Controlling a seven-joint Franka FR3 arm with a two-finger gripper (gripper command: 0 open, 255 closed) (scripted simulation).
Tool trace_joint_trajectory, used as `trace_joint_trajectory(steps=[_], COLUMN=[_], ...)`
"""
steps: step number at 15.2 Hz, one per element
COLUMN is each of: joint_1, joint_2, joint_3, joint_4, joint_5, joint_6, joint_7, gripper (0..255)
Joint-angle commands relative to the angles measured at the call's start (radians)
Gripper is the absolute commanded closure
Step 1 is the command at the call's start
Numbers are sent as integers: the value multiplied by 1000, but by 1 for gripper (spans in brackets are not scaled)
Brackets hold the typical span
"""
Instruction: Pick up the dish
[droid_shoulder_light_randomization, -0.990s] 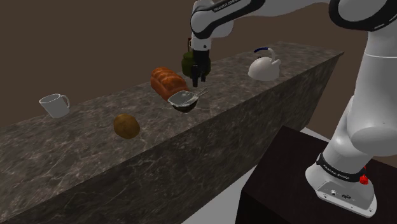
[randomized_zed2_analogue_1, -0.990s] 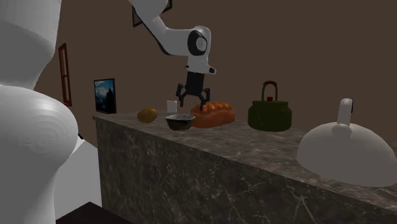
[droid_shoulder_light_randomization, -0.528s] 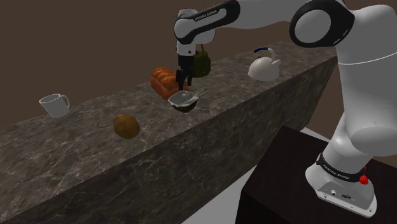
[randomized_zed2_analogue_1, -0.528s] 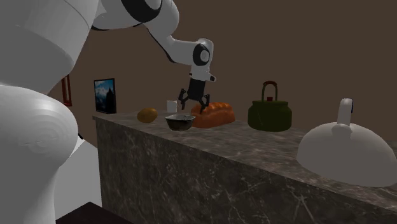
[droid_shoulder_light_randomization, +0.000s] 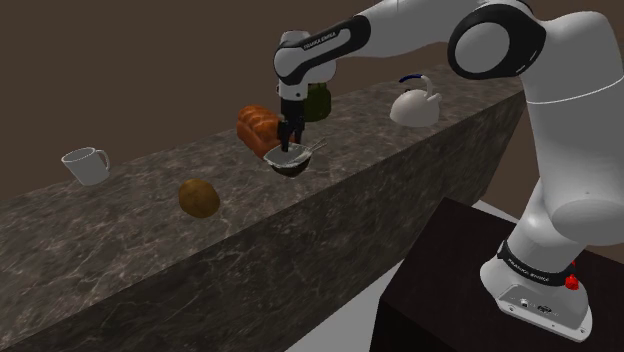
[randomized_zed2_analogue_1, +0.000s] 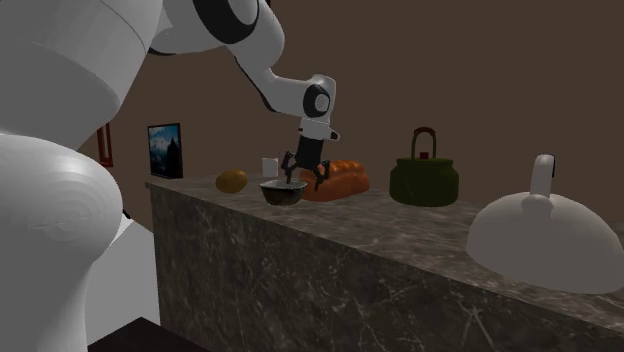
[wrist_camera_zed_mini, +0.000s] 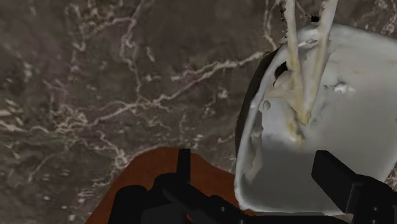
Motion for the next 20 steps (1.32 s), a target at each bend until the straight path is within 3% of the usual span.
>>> trace_joint_trajectory(steps=[1, 10, 20], joint_1=[0, 0, -2], joint_2=[2, 4, -23], joint_3=[0, 0, -2], joint_4=[-4, 0, 93], joint_5=[0, 0, -9], joint_6=[5, 3, -114], joint_7=[-2, -1, 26], gripper=[255, 255, 255])
